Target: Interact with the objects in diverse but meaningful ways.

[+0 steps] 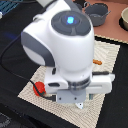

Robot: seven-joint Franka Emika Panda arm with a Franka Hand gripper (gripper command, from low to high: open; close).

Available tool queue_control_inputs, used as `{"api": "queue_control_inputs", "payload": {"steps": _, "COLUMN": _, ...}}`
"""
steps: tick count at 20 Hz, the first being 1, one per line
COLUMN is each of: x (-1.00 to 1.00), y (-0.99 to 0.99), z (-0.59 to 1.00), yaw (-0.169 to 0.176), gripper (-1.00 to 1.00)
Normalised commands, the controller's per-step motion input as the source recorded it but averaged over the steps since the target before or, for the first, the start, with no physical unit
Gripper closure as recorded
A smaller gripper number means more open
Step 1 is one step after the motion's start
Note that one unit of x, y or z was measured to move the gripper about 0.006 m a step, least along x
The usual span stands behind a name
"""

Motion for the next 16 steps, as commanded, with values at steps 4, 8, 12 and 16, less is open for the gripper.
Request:
{"api": "queue_control_inputs", "payload": {"steps": 4, "x": 0.58, "y": -0.15, "z": -0.34, "yaw": -0.072, "gripper": 1.00}}
{"api": "queue_control_inputs", "payload": {"steps": 8, "x": 0.63, "y": -0.08, "z": -0.29, "yaw": -0.065, "gripper": 1.00}}
{"api": "queue_control_inputs", "payload": {"steps": 12, "x": 0.64, "y": -0.08, "z": -0.29, "yaw": -0.063, "gripper": 1.00}}
{"api": "queue_control_inputs", "payload": {"steps": 16, "x": 0.64, "y": -0.07, "z": -0.24, "yaw": -0.060, "gripper": 1.00}}
